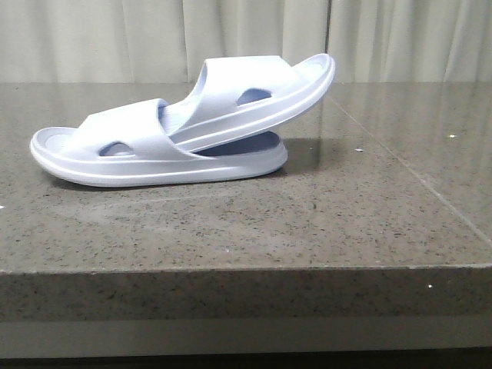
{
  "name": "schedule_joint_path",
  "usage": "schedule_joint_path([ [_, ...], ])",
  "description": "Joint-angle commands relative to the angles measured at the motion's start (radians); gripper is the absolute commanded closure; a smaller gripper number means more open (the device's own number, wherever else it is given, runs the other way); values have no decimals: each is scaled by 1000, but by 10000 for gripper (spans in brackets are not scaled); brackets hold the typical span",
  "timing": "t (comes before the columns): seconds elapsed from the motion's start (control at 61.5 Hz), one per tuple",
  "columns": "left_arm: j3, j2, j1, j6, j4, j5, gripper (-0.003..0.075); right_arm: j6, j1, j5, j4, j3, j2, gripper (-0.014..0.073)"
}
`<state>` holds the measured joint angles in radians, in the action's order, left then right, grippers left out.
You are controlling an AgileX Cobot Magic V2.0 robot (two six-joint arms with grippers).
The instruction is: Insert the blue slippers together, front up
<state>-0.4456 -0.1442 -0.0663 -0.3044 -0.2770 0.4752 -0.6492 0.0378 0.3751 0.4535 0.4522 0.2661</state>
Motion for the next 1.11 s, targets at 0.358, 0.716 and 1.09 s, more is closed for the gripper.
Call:
schedule_joint_path([
  [0.358, 20, 43, -7, 256, 216, -118, 739, -7, 2, -78, 15, 24, 7, 653],
  [0.716, 277, 173, -7, 256, 253, -199, 739, -7, 2, -78, 15, 24, 7, 653],
  [1.09, 471, 173, -7, 256, 277, -320, 739, -7, 2, -78, 15, 24, 7, 653],
])
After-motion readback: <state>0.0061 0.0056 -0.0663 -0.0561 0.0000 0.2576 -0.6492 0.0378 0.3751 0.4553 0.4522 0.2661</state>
